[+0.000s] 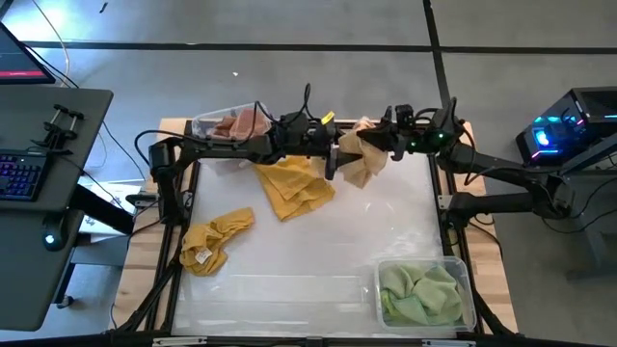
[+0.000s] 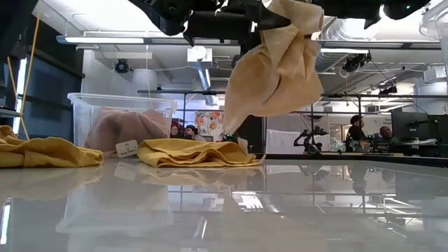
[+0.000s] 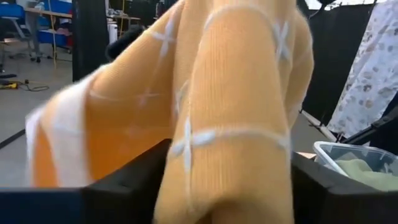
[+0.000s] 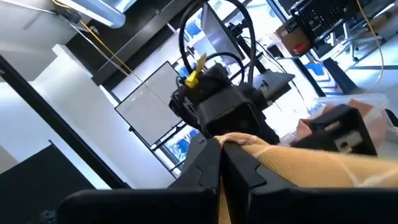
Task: Sort towels by color in basket
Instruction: Put the light yellow kitchen towel into the top transparent bin
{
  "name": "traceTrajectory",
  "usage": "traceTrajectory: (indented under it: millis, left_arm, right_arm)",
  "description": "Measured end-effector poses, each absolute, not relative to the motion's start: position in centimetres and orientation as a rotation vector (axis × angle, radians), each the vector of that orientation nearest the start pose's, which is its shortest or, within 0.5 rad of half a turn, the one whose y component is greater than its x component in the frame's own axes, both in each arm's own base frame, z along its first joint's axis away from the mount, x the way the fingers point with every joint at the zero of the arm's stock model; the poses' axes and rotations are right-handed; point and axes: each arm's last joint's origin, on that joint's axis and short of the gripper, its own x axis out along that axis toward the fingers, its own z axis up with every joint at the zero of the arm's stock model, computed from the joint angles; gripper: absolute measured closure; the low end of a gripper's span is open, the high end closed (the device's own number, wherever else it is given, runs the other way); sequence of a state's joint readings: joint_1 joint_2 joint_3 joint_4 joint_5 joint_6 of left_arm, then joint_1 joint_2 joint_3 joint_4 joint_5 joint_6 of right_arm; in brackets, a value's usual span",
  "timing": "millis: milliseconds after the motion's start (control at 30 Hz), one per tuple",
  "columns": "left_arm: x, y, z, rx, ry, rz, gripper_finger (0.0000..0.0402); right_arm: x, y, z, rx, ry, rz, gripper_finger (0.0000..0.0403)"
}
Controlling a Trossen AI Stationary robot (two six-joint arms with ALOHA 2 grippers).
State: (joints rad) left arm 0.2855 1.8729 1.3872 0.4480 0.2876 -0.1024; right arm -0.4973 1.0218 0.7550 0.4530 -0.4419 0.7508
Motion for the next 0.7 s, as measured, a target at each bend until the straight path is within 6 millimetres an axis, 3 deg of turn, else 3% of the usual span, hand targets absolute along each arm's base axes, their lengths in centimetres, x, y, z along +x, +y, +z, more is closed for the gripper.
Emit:
traceTrajectory:
  millis: [133,267,367,500,600,700]
  left_arm:
    - [42.1,11.6,29.8,-0.112,0.029,0.001,0.0265]
    - [40.8,11.9,32.7,-0.115,0.068,0.024,0.038]
    - [38.5,12.2,36.1,-0.043,0.141,0.143,0.0383]
    - [33.8,12.2,40.8,0.075,0.257,0.34,0.0394]
    - [29.1,13.0,41.9,0.032,0.425,0.437,0.0396]
    - [24.6,14.0,42.2,0.024,0.591,0.662,0.0396]
  right_arm:
    - [20.5,-9.7,34.6,0.645,-0.2,0.006,0.0399]
    - [20.3,-9.9,36.0,0.618,-0.248,-0.017,0.0373]
    - [19.8,-10.3,37.9,0.548,-0.309,-0.033,0.0347]
    - [19.2,-10.5,40.2,0.426,-0.359,-0.057,0.033]
    - [18.9,-10.8,41.1,0.35,-0.337,-0.092,0.0328]
    - [18.9,-11.1,41.1,0.331,-0.272,-0.132,0.0328]
